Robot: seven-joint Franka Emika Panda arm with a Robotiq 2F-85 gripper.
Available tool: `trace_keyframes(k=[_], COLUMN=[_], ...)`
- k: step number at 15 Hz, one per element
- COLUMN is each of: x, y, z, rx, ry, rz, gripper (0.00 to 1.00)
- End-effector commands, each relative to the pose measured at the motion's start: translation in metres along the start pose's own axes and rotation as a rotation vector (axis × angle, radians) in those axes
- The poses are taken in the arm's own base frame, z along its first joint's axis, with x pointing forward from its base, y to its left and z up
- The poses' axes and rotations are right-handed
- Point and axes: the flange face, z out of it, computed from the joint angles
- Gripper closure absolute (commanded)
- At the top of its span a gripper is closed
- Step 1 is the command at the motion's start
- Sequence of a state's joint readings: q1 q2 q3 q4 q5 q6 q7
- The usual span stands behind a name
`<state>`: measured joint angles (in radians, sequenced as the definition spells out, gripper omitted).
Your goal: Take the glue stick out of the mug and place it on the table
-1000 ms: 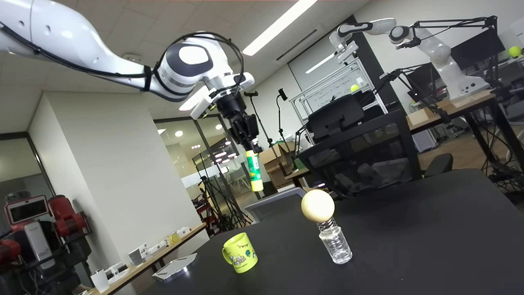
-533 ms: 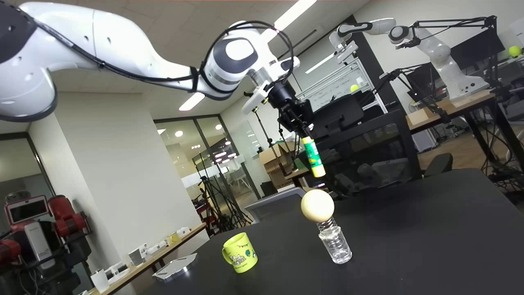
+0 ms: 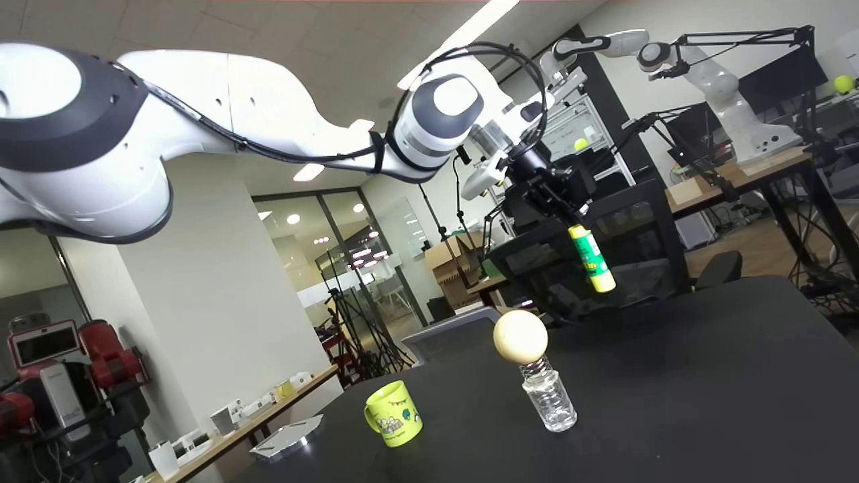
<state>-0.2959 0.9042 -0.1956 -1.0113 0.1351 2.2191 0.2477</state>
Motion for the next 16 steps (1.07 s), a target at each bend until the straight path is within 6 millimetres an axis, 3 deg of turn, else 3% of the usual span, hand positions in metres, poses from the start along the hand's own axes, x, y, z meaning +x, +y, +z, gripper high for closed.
trace_keyframes(k=[1, 7, 13, 14, 15, 16], x=[0.009, -0.005, -0.016, -0.015, -0.014, -0.012], y=[0.013, 0.038, 0.049, 0.049, 0.049, 0.048], z=[0.028, 0.084, 0.113, 0.113, 0.112, 0.107], rx=[-0.040, -0.096, -0.132, -0.133, -0.132, -0.130], ry=[0.025, -0.024, -0.059, -0.062, -0.058, -0.054], rz=[0.067, 0.102, 0.112, 0.121, 0.120, 0.120], gripper=[0.91, 0.91, 0.91, 0.57, 0.39, 0.34])
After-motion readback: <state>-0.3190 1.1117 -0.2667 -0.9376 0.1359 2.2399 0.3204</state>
